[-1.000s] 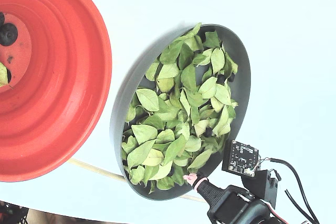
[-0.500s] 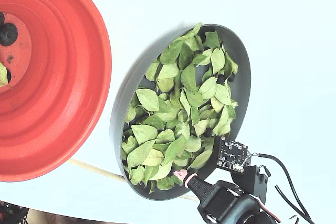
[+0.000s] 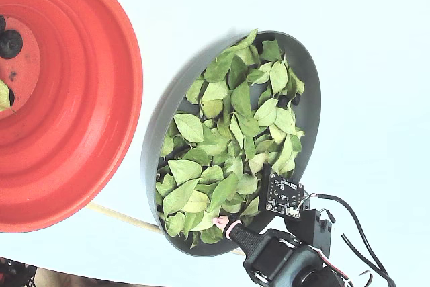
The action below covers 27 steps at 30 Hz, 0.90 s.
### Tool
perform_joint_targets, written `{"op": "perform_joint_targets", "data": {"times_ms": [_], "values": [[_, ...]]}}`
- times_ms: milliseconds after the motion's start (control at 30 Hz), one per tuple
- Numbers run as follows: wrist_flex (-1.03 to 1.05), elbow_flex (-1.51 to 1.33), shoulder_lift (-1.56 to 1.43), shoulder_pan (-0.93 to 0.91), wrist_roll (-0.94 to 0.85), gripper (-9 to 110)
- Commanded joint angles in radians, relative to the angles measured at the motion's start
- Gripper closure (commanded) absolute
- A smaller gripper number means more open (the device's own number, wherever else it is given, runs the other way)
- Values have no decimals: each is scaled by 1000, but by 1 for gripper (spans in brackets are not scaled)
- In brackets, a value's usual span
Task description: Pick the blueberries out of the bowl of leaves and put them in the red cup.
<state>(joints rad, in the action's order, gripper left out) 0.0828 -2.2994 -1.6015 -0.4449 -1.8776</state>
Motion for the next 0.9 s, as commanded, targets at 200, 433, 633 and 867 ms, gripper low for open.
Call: {"op": "perform_joint_targets", "data": {"times_ms": [200,433,633,867], "values": [[-32,46,28,-40,-12,86],[-51,72,75,-44,-15,86],[-58,89,106,-41,-11,85],[-75,115,152,-34,-3,85]]}}
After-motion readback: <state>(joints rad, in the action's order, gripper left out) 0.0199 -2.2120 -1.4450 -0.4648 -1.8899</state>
